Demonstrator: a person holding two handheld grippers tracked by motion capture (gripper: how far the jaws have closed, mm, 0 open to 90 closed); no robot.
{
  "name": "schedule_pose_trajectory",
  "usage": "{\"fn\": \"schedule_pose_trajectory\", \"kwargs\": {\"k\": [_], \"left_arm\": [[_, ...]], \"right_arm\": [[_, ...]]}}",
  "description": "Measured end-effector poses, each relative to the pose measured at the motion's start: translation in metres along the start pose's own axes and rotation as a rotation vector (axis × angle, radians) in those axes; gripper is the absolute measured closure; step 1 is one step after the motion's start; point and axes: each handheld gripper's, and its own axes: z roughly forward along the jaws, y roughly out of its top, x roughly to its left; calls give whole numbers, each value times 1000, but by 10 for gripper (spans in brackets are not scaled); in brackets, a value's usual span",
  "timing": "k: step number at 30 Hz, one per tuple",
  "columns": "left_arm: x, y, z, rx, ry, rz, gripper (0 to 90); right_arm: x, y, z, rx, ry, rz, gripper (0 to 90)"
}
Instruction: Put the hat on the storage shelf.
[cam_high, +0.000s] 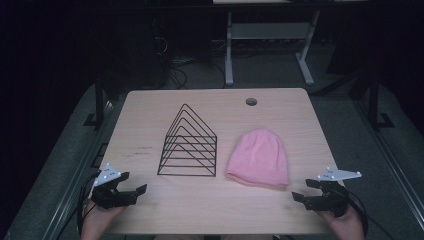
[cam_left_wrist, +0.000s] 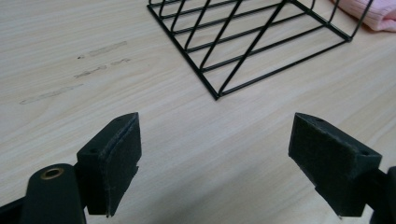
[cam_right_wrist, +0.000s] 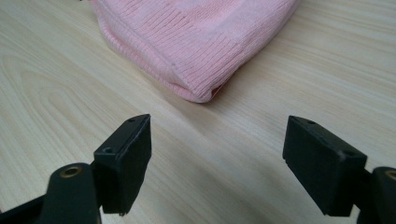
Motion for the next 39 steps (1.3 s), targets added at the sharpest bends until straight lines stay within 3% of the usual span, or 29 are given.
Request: {"fn": "schedule_pose_trajectory", "kwargs": {"k": [4,12,27,39], "left_arm": [[0,0,1,9,2,10,171],[-5,0,2,15,0,26,171],[-4,0,3,27,1,23,170],[-2,0,5,24,-2,18,172]], "right_arm": [[-1,1,-3,-21,9,5,231],[4,11,0,11,33,-1,188],[14,72,11,46,73,-100,175],[0,108,26,118,92,-87,176]]}}
